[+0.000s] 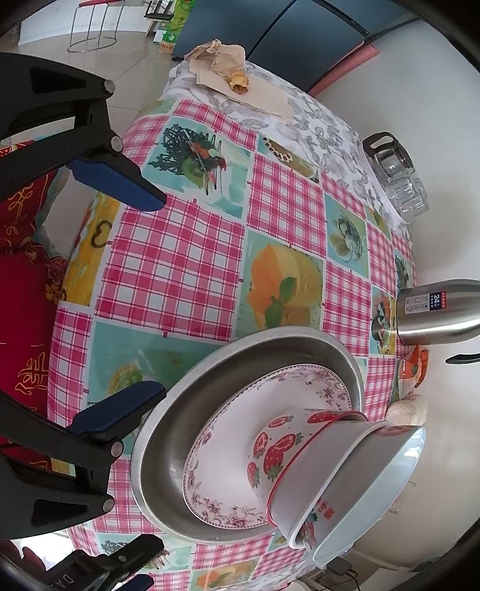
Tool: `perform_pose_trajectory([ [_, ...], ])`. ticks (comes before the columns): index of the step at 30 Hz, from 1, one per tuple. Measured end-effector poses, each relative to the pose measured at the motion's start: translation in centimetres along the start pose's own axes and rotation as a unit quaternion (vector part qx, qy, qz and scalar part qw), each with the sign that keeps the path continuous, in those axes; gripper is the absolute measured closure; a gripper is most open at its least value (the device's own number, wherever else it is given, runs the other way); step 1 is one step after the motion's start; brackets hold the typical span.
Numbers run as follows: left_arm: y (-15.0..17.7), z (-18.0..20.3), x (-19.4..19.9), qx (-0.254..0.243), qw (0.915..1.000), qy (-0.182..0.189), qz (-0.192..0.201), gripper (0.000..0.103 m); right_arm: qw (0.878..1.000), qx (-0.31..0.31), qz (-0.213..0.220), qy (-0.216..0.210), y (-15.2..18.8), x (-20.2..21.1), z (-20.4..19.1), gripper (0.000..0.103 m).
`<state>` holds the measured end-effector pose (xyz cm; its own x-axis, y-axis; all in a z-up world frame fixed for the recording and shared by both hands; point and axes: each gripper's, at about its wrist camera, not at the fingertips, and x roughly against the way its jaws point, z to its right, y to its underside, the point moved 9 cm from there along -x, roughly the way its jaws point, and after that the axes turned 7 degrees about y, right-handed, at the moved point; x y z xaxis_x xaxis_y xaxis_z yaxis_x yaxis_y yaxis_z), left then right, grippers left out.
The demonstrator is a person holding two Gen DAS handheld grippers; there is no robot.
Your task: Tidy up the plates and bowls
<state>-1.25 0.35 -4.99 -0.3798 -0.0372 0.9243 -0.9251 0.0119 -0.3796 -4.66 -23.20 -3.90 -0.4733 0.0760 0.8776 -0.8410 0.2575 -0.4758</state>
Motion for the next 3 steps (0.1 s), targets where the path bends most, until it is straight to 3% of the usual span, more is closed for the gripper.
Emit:
perform_pose_trajectory([
  [3,-0.02,0.05,-0.08,0.000,1.0000,0.006,-0.003,0.010,1.000,0.000,0.000,0.000,0.02,-0.01,0.03,0.000],
])
